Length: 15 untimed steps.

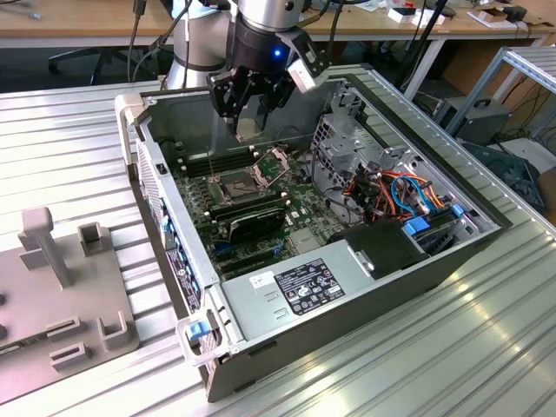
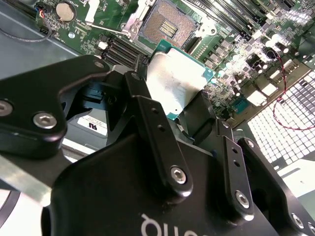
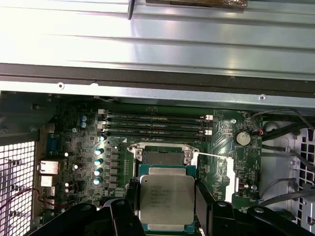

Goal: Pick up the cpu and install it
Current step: 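Place the cpu into insertion slot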

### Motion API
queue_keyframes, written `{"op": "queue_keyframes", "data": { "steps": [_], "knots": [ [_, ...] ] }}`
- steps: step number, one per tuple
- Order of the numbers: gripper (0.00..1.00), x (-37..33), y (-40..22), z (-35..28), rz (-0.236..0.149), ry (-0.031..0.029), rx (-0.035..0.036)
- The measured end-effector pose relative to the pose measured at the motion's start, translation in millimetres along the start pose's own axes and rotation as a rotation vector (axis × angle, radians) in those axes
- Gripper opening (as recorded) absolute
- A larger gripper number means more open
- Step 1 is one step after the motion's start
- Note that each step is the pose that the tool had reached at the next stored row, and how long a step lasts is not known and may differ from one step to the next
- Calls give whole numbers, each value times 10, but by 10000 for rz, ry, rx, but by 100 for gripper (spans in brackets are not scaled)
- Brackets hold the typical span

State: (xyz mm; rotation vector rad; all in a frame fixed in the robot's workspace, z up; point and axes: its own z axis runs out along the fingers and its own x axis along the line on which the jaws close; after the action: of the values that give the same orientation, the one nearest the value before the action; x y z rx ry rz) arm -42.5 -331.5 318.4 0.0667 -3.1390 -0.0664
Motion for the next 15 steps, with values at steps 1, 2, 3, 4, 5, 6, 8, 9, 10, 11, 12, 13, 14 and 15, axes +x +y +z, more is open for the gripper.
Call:
{"op": "queue_keyframes", "data": {
  "steps": [1, 2, 3, 4, 5, 6, 8, 9, 10, 11, 12, 13, 14, 15],
  "knots": [
    [55, 0, 0, 0, 51, -2, 0],
    [55, 0, 0, 3, 304, -12, 0],
    [55, 0, 0, 5, 578, -24, 0],
    [55, 0, 0, 7, 738, -31, 0],
    [55, 0, 0, 8, 890, -37, 0],
    [55, 0, 0, 10, 1047, -44, 0],
    [55, 0, -1, 14, 1366, -58, 0],
    [55, 0, -1, 15, 1500, -63, 0],
    [55, 0, -1, 15, 1661, -69, 2],
    [55, 0, -1, 16, 1720, -71, 1],
    [55, 0, -1, 16, 1773, -75, 0],
    [55, 0, -1, 16, 1784, -75, 0],
    [55, 0, -1, 16, 1784, -76, 0],
    [55, 0, -1, 16, 1785, -75, 0]
  ]
}}
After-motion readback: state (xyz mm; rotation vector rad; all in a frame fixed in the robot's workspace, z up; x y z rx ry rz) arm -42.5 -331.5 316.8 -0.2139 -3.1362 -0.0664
